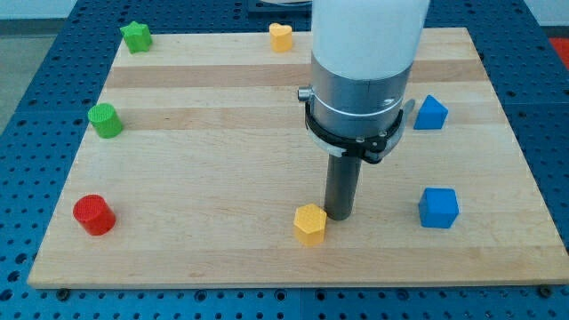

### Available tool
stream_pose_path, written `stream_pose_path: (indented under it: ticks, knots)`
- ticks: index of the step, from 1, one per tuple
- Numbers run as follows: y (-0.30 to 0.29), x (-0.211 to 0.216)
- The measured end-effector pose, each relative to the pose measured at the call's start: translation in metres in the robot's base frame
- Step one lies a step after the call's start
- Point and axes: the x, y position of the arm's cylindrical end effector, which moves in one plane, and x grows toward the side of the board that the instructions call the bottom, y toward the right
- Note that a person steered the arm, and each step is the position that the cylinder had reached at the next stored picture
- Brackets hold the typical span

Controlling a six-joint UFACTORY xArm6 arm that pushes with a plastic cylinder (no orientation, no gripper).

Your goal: Push the blue cube towards the center

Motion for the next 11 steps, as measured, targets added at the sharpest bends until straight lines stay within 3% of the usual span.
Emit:
stream_pose_path:
  ticks: [1,3,5,6,7,8,10,11]
  knots:
    - [0.000,0.000]
    - [0.007,-0.055]
    - [0.156,-0.048]
    - [0.178,-0.009]
    - [0.154,0.020]
    - [0.112,0.007]
    - [0.043,-0.096]
    - [0.054,-0.091]
